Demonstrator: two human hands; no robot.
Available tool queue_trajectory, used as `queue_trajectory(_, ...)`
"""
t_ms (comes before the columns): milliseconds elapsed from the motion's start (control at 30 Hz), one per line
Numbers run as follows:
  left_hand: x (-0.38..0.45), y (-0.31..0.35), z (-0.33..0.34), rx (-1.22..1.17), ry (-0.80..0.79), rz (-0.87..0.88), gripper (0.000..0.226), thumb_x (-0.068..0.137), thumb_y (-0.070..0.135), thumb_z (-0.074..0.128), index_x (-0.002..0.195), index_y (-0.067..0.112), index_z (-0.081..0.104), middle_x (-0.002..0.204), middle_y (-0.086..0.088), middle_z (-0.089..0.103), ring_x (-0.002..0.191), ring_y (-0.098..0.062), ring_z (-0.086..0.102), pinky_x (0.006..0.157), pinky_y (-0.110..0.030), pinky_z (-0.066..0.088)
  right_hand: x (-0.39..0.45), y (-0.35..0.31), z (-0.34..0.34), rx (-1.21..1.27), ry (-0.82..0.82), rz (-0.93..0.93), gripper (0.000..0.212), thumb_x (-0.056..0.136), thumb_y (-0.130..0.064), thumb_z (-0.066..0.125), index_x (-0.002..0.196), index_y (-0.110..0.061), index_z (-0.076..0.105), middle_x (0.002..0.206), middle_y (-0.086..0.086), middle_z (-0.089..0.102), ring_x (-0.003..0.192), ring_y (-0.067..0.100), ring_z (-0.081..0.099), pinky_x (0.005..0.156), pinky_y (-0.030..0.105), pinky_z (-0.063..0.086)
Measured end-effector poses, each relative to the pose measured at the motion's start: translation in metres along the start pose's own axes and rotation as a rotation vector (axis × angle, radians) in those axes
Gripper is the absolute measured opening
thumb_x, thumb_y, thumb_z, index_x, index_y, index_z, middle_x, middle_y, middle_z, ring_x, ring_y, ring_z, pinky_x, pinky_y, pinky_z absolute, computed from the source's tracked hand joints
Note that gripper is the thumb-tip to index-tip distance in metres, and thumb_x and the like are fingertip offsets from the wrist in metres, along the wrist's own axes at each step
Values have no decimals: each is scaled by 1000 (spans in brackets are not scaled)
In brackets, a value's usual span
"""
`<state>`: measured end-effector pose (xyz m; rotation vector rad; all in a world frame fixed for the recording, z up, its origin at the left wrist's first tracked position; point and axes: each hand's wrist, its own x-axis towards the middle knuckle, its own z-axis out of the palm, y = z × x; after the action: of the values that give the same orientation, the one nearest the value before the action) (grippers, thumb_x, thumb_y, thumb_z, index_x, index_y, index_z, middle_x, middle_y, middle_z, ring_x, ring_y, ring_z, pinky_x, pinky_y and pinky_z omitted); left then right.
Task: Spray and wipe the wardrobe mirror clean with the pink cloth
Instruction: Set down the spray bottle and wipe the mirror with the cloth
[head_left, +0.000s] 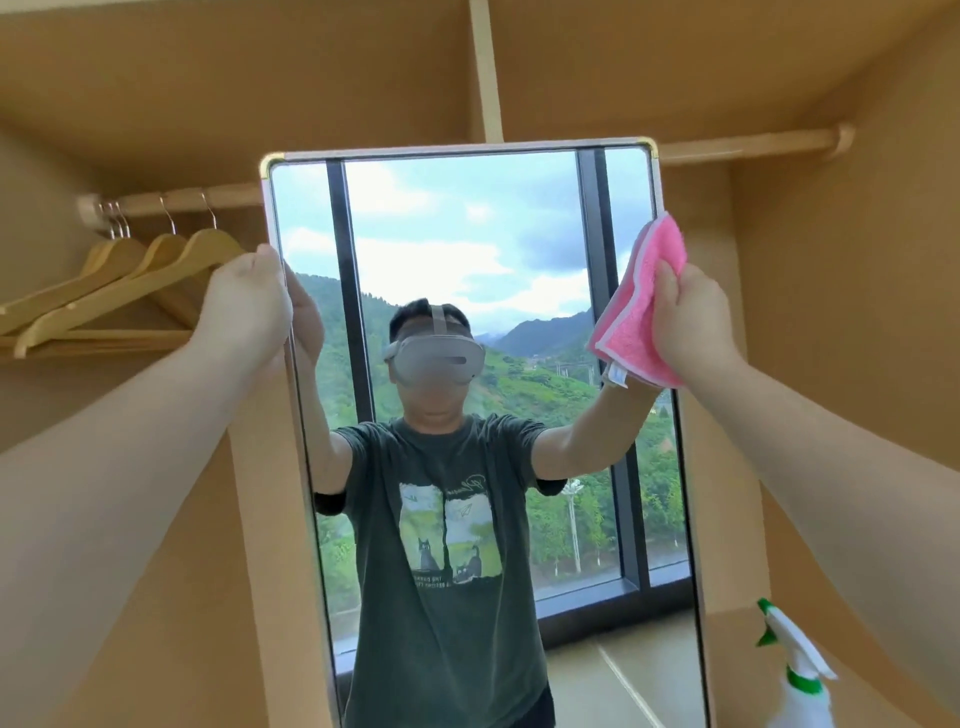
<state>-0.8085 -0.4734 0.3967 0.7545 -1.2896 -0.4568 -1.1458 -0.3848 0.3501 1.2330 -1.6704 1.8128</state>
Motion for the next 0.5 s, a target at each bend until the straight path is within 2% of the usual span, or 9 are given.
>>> queue_trajectory(67,-6,-12,4,-45,13,-46,31,100,37,34,85,21,56,75,7,49,73,-6,51,76,-19,44,-10,7,1,-1,-9,5,38,103,-35,24,82,-13,47,69,-2,46,62,17,47,60,31,37)
queue_trajectory(133,-17,-27,3,-9,11,-37,34,101,34,33,74,22,50,72,10,45,70,-5,48,68,-14,37,-17,13,2,7,-7,11,38,103,-35,24,86,-10,48,68,-2,46,66,20,49,62,31,37)
queue_trajectory(233,-29,-51,-1,52,-30,33,33,101,34,32,92,14,55,75,12,47,84,-14,56,74,-16,37,-28,19,3,23,-18,22,37,103,-34,25,89,-9,48,69,-2,47,65,18,48,57,30,36)
queue_trajectory(300,-41,-57,-6,168,-70,93,35,103,31,28,82,17,52,74,5,48,78,-13,51,70,-23,37,-36,22,3,21,-21,28,37,103,-33,25,88,-8,48,69,-2,47,64,18,48,57,30,36)
queue_trajectory(367,-54,-62,-11,289,-103,193,40,104,26,27,71,13,44,70,-1,44,68,-15,44,61,-29,32,-45,25,2,22,-24,49,37,103,-33,25,90,-8,48,69,-2,47,61,14,48,54,29,36)
queue_trajectory(433,-62,-67,-17,374,-112,267,38,104,22,26,73,8,43,69,-3,44,69,-20,43,60,-32,26,-56,29,2,21,-25,70,36,103,-33,24,93,-8,48,70,-2,48,61,10,48,53,27,35)
queue_trajectory(500,-66,-77,-20,440,-115,300,35,104,21,26,79,5,45,73,-8,48,75,-25,45,65,-30,27,-66,34,2,8,-20,90,36,103,-34,24,95,-8,48,71,-2,49,62,9,48,52,27,35)
